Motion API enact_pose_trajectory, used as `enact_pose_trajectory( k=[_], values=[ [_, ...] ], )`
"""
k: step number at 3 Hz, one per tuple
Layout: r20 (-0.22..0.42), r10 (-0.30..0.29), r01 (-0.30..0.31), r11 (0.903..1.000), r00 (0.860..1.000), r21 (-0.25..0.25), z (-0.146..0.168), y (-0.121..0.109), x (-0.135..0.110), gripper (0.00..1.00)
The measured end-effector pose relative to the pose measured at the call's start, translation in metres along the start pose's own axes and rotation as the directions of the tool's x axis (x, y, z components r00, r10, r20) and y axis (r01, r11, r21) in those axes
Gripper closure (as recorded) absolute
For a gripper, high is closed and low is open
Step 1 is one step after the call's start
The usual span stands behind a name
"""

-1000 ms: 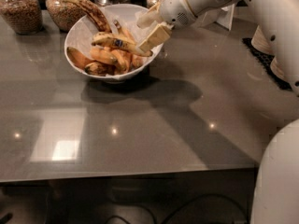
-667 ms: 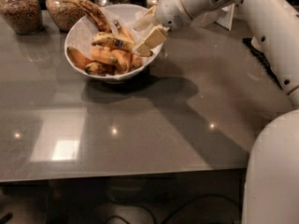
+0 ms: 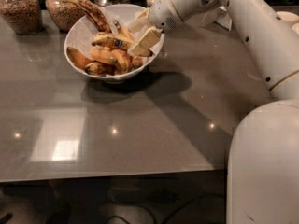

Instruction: Pick banana from white bowl

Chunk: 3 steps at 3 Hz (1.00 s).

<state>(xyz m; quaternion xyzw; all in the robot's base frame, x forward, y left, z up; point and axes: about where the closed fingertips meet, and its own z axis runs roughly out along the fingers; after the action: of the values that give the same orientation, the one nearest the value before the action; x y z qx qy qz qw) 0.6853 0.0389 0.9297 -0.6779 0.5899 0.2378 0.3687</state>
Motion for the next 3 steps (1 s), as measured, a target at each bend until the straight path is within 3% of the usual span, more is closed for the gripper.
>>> enact_pose_trajectory(
  k=[2, 3],
  values=[
    [-0.003, -0.002, 0.002, 0.9989, 1.0, -0.046, 0.022, -0.001, 0.004, 0.4],
    [-0.005, 0.001, -0.001, 0.998, 1.0, -0.063, 0.026, 0.003, 0.005, 0.58]
  ],
)
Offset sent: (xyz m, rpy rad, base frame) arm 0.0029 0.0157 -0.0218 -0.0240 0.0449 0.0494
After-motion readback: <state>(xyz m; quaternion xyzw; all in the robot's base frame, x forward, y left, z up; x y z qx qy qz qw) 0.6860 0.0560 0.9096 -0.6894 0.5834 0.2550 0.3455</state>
